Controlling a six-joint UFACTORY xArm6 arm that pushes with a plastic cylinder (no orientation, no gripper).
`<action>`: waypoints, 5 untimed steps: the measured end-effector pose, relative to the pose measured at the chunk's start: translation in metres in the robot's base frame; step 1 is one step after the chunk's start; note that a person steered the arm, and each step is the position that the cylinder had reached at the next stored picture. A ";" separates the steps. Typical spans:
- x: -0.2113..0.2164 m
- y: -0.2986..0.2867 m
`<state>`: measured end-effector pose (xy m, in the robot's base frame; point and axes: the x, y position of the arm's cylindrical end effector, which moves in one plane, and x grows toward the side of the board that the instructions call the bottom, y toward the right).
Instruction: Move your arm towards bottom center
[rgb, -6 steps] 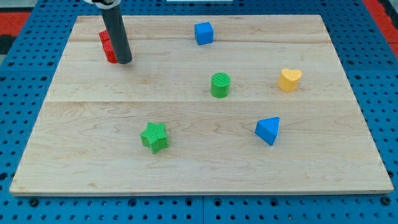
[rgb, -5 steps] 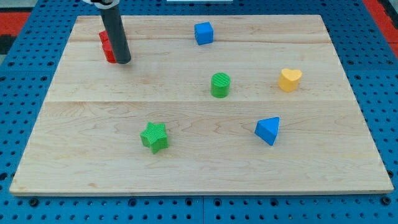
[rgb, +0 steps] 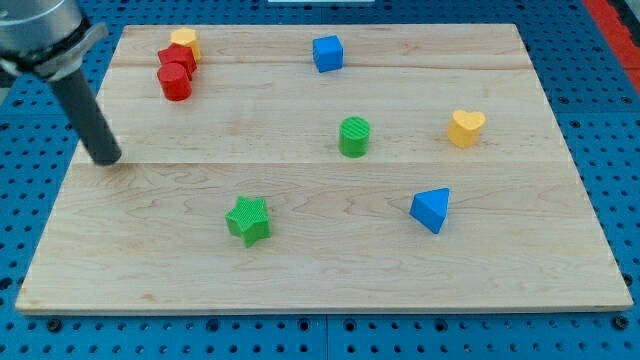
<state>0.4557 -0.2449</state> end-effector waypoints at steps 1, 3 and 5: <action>0.067 0.035; 0.143 0.189; 0.075 0.176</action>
